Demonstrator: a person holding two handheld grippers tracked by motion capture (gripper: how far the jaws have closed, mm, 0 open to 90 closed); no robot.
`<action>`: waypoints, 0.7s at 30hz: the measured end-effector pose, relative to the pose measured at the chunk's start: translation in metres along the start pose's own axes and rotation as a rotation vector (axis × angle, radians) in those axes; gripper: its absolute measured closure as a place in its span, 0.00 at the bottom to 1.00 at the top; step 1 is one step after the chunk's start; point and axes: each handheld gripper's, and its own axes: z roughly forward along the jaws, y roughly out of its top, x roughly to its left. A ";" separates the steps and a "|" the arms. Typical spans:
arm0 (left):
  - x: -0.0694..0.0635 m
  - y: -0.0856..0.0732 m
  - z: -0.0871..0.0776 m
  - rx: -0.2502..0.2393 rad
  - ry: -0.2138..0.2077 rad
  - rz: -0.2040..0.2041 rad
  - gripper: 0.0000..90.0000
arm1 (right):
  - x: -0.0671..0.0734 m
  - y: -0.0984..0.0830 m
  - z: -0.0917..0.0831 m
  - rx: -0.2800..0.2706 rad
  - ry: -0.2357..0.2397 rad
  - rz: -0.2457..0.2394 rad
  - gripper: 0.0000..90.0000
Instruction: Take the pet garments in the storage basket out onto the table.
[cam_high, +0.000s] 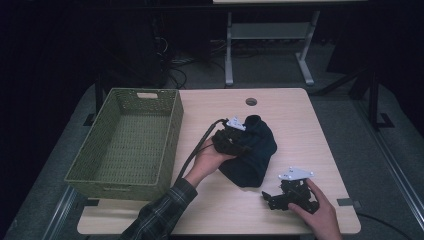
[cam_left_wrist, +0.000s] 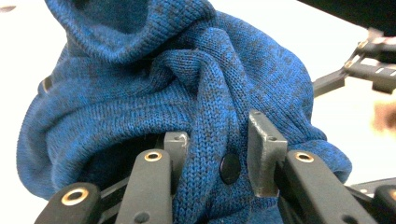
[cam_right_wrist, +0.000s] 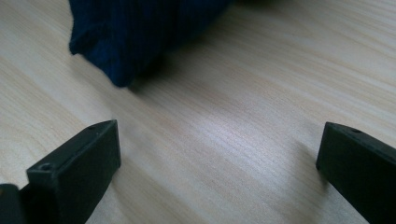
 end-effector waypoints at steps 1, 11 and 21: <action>0.000 -0.001 0.004 0.008 0.002 0.006 0.72 | 0.000 0.000 0.000 -0.002 -0.001 -0.003 0.00; -0.003 -0.001 0.010 0.006 0.030 0.031 0.46 | 0.000 0.000 0.000 -0.003 0.000 -0.002 0.00; -0.005 -0.004 -0.020 -0.066 0.060 0.027 0.27 | 0.000 0.000 0.000 0.003 -0.001 -0.001 0.00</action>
